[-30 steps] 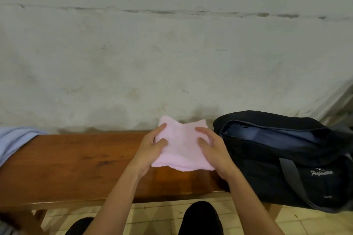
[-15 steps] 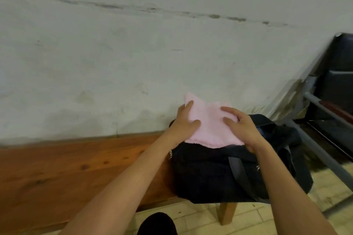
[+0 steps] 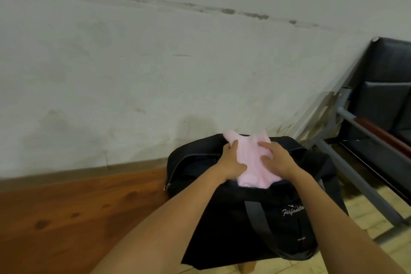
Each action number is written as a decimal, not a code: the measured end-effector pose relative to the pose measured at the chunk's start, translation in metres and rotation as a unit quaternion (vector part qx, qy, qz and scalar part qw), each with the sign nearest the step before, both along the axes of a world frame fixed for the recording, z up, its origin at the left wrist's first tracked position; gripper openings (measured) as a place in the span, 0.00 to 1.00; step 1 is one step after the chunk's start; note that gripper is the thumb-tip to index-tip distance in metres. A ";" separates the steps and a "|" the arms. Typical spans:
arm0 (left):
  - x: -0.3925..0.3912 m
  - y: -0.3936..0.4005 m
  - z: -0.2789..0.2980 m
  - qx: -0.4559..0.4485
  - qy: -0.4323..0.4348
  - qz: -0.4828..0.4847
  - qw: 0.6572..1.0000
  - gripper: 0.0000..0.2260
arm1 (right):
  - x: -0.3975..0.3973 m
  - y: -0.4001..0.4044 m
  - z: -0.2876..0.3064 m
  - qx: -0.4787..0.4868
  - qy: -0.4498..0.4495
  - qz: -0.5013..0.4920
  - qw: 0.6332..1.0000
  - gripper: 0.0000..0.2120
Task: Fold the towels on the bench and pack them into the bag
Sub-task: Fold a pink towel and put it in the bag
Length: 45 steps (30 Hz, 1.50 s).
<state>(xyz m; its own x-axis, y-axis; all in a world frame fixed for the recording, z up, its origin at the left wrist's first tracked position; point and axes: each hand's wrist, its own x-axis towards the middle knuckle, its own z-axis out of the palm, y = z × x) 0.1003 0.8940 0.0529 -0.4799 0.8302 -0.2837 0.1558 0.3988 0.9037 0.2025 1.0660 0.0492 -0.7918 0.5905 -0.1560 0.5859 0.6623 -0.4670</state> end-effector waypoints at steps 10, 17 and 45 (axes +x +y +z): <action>0.000 0.007 -0.036 -0.159 0.031 -0.083 0.983 0.40 | 0.022 0.015 -0.060 0.024 -0.143 0.010 0.989 0.28; 0.004 0.007 -0.036 -0.197 0.070 -0.127 0.970 0.33 | 0.023 0.023 -0.060 0.064 -0.222 0.024 0.973 0.29; 0.011 0.011 -0.047 -0.342 0.269 -0.204 0.877 0.57 | 0.043 -0.003 -0.053 0.070 -0.252 -0.006 0.965 0.50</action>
